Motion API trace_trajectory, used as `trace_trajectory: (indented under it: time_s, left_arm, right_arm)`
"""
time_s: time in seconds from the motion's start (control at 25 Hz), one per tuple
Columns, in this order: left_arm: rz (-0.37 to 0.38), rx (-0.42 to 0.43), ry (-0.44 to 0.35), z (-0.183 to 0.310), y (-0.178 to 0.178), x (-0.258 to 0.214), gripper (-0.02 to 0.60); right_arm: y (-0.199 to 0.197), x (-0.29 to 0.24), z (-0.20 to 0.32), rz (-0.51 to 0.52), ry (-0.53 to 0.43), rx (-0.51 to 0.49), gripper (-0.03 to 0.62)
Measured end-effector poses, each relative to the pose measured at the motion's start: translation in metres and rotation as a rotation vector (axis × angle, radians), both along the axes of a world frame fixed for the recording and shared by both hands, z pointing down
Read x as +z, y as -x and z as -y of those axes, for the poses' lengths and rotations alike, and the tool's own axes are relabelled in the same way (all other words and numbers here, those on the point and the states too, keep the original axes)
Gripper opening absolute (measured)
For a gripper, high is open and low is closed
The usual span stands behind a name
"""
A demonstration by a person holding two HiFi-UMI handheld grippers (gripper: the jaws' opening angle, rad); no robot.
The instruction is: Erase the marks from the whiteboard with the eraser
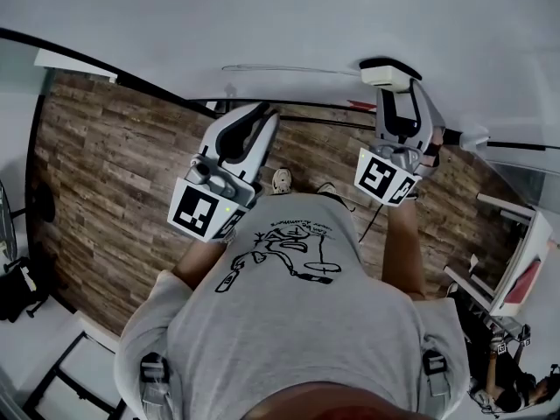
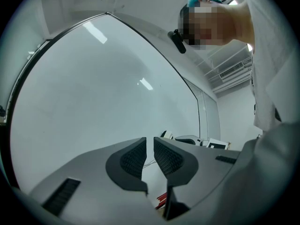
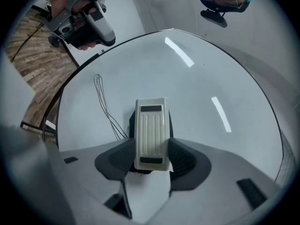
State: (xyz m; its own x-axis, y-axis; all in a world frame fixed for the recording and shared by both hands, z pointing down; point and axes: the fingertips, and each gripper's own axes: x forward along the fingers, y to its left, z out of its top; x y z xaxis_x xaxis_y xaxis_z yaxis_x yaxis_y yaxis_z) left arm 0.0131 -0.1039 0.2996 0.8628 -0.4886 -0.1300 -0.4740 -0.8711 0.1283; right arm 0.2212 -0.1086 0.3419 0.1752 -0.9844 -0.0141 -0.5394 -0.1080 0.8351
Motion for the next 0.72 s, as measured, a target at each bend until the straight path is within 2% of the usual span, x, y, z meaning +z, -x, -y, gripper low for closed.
trace_trajectory:
  time_s: [0.44,0.72]
  left_arm:
    - [-0.009,-0.027,-0.008,0.007,0.009,-0.005,0.061]
    - [-0.005,-0.007,0.007,0.001,0.002,0.000,0.061]
  right_arm:
    - [0.007,0.014,0.002,-0.020,0.013,-0.013,0.229]
    - [0.010,0.021,0.004,-0.019,0.013,-0.022,0.227]
